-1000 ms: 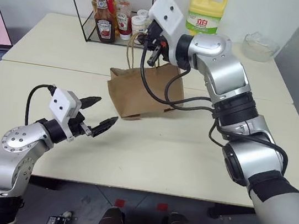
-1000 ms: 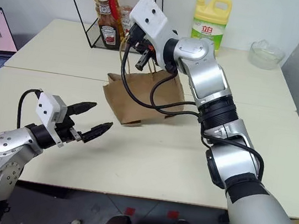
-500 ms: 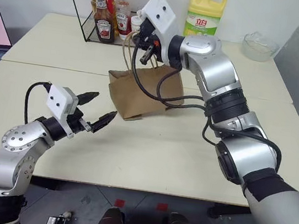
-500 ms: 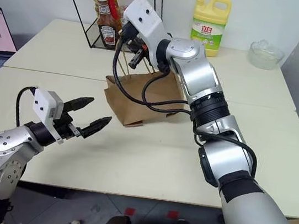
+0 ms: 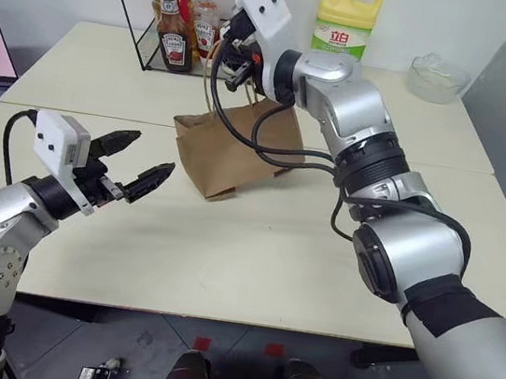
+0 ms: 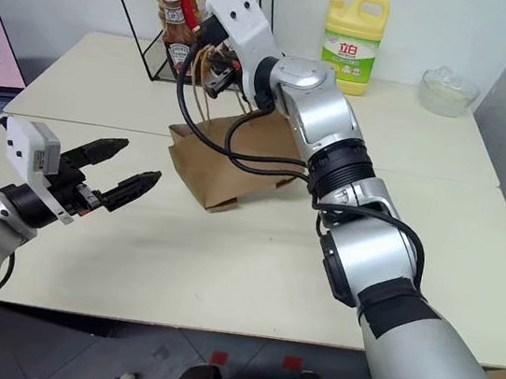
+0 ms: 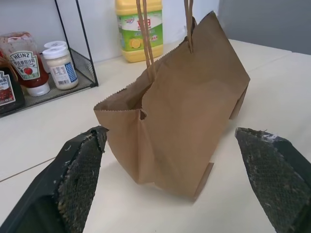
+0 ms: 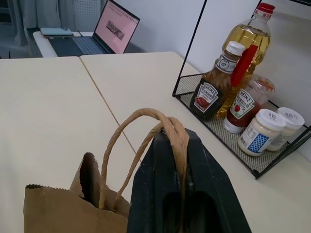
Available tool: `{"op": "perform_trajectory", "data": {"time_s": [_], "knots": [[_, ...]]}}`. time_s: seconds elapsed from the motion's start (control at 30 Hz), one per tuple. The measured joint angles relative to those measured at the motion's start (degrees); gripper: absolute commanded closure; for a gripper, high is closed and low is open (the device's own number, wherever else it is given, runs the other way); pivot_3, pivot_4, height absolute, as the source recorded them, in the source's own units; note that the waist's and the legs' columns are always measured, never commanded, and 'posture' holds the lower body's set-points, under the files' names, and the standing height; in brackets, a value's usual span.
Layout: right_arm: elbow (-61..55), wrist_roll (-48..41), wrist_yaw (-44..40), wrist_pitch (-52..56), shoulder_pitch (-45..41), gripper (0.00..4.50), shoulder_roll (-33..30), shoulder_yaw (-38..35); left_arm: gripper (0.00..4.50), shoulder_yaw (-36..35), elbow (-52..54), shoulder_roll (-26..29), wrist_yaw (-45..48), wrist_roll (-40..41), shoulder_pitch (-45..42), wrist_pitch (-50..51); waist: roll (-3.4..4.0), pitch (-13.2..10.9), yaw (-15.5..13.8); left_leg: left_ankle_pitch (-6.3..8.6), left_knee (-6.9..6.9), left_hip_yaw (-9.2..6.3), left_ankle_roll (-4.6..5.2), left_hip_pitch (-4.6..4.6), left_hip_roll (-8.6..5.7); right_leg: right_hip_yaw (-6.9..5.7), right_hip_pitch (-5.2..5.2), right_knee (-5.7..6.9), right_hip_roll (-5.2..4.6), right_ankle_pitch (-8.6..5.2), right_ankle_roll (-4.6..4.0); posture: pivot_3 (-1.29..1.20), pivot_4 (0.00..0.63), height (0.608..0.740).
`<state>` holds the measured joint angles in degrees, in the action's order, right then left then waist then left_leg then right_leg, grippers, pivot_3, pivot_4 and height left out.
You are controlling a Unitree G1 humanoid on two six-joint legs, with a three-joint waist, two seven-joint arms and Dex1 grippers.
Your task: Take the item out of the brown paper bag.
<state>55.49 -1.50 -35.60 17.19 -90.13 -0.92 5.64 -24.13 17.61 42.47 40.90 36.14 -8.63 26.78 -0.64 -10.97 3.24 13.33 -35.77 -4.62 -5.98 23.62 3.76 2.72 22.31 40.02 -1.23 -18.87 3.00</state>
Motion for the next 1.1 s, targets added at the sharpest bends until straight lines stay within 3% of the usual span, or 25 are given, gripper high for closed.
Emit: {"op": "perform_trajectory", "data": {"time_s": [0.47,1.1], "knots": [[9.2,0.0,6.1,-3.9,-3.8,4.46,1.4,-3.9,0.00,-0.2,-0.1,0.1,-0.1,0.2,-1.1,0.8,-0.01,0.0,0.0,0.00,-0.01,0.00,0.00,0.04,0.00,-0.01,0.01,-0.01,-0.01,0.00,0.00,0.00,0.150,0.740],[8.2,2.6,0.6,-5.5,-0.6,4.46,2.0,-1.2,0.00,1.0,0.4,0.0,-0.3,0.2,-1.0,1.3,-0.02,0.0,0.0,-0.01,-0.02,0.00,-0.01,0.04,0.00,-0.01,0.02,0.03,-0.01,0.00,0.00,0.00,0.150,0.740]]}}
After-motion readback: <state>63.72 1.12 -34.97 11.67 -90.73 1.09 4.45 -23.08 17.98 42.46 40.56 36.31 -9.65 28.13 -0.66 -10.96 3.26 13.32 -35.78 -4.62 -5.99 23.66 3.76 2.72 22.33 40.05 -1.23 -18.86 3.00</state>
